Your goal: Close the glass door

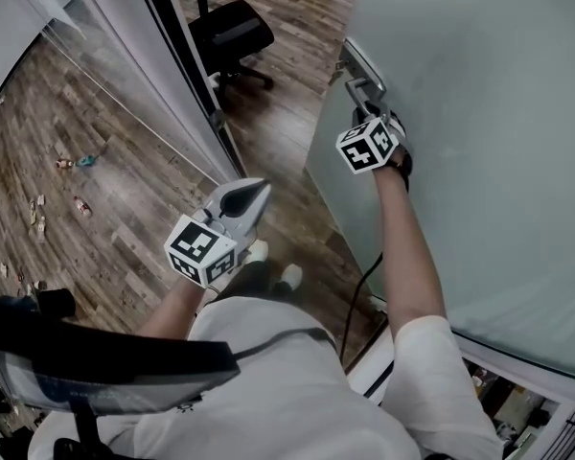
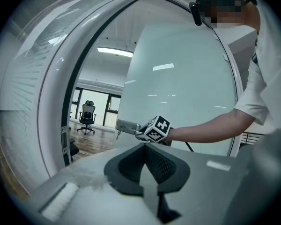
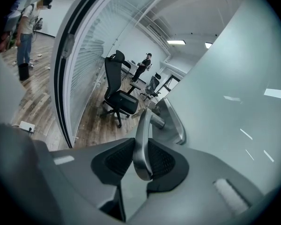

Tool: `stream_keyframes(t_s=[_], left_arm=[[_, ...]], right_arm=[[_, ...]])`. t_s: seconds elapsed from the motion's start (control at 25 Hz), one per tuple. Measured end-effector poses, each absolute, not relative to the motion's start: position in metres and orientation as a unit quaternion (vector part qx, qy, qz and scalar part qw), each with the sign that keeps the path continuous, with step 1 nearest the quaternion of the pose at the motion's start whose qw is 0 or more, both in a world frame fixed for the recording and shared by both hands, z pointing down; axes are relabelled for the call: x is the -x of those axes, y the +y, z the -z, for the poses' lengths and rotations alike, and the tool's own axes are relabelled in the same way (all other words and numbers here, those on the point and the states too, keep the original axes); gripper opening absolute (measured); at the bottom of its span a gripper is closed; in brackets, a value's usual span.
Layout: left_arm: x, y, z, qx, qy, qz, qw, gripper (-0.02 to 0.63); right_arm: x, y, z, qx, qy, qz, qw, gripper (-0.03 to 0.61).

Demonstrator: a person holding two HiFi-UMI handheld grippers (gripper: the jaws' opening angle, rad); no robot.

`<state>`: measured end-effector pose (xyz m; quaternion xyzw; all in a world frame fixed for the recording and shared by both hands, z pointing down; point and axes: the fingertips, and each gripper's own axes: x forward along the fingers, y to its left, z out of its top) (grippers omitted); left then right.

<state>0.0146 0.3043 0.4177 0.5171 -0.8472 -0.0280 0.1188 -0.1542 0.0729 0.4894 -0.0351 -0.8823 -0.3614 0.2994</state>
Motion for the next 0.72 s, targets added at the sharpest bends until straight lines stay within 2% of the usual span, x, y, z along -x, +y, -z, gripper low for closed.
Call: stream_keyframes(t_s=[0.72], left_arm=[[0.016, 0.350, -0.405, -0.575, -0.811, 0.024, 0.105, 0.002]], right_arm=[[0.131, 0.128, -0.486, 0.047, -0.882, 0.363, 0.298, 0.101]])
